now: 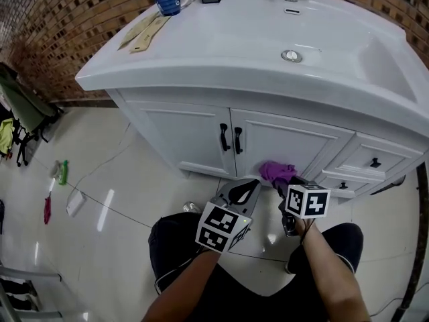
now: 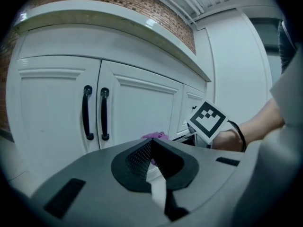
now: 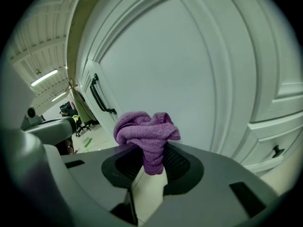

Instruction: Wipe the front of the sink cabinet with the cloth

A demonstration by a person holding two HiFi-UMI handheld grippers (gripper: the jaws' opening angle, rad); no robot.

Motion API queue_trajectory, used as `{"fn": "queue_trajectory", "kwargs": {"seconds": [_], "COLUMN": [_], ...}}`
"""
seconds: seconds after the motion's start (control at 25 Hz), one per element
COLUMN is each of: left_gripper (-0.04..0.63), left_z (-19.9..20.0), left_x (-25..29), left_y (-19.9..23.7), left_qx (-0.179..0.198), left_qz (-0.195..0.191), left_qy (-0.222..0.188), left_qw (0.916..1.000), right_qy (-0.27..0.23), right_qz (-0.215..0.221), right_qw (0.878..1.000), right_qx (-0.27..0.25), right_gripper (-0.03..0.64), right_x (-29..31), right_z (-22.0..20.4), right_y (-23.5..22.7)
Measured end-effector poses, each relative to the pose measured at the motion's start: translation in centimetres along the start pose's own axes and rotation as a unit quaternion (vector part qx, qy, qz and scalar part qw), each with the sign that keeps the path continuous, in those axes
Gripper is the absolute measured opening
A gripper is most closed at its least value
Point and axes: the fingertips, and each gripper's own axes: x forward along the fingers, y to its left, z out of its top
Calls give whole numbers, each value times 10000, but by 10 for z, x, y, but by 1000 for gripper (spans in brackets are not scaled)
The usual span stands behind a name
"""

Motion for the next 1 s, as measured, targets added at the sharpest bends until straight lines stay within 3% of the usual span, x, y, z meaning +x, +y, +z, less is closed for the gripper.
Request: {"fn": "queue_trajectory", "kwargs": {"seconds": [0.32,0.56,1.0], "left_gripper": [3,3,3], "left_z": [-20,-34,-40], "left_x": [-18,-16,19], "left_y": [54,68,35], "left_qx": [-144,-262,-178], "left_qz": [491,565,166], "left_qy": [174,272,324], "left_qw": [9985,9977,9992], "right_qy": [249,210,46], "right_qz": [661,757,166], "right_qw": [9975,9969,9997], "right_qx": [-66,16,147], "right_gripper": [115,115,115], "right_x": [71,93,59], "right_z": [-10,-5,-9], "right_y": [66,73,8]}}
